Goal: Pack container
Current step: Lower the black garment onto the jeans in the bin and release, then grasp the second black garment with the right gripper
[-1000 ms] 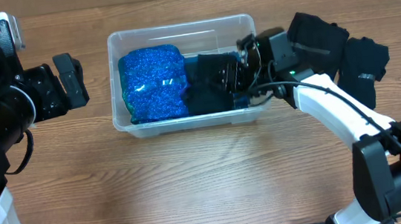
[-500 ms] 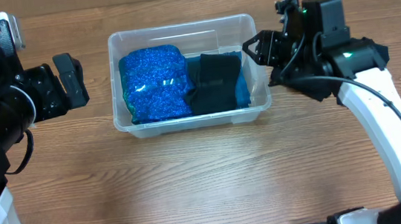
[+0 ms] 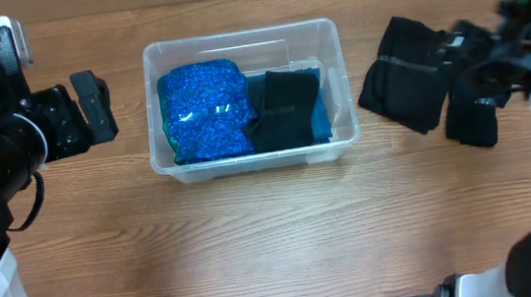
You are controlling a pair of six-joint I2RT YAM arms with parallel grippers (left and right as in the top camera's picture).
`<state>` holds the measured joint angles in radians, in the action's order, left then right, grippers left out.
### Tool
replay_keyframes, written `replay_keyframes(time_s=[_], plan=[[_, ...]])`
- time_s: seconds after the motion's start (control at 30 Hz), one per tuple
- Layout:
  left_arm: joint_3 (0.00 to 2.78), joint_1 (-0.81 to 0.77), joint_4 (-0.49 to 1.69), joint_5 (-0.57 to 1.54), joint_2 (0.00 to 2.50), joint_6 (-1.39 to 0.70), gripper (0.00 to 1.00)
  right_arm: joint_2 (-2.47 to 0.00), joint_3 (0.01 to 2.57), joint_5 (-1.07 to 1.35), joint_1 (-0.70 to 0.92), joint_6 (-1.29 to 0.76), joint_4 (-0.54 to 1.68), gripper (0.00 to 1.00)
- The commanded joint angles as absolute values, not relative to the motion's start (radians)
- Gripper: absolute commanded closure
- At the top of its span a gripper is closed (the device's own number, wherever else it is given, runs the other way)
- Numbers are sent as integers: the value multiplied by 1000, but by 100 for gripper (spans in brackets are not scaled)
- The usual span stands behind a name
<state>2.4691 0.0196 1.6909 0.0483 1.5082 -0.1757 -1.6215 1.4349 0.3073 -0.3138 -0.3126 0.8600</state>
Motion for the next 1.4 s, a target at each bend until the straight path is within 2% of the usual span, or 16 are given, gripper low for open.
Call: replay_keyframes(time_s=[0.0, 0.23, 0.57, 0.6, 0.67, 0.77, 0.83, 0.97, 1.07, 1.17, 1.23, 1.37], plan=[[2475, 15, 1689, 41, 1505, -157, 0, -1720, 1454, 360, -446, -302, 848, 3], [2475, 15, 1689, 41, 1505, -157, 0, -1912, 1454, 390, -596, -251, 805, 2], [2475, 15, 1689, 41, 1505, -157, 0, -2092, 1454, 466, -590, -208, 712, 3], [2475, 15, 1689, 41, 1505, -157, 0, -2110, 1452, 466, -589, -208, 712, 7], [2475, 15, 1689, 41, 1505, -157, 0, -2138, 1452, 470, -589, -208, 715, 22], [2475, 15, 1689, 41, 1505, -157, 0, -2139, 1453, 476, -589, -208, 731, 55], [2475, 15, 1689, 41, 1505, -157, 0, -2120, 1455, 480, -589, -208, 748, 67], [2475, 15, 1689, 41, 1505, -157, 0, -2020, 1455, 517, -587, -208, 788, 76], [2475, 15, 1689, 41, 1505, -157, 0, -1896, 1455, 543, -570, -210, 827, 87], [2475, 15, 1689, 41, 1505, -157, 0, -1758, 1455, 574, -531, -232, 858, 91], [2475, 14, 1689, 41, 1505, -157, 0, -1604, 1455, 612, -448, -240, 883, 93], [2475, 15, 1689, 41, 1505, -157, 0, -1464, 1455, 615, -285, -278, 890, 94]])
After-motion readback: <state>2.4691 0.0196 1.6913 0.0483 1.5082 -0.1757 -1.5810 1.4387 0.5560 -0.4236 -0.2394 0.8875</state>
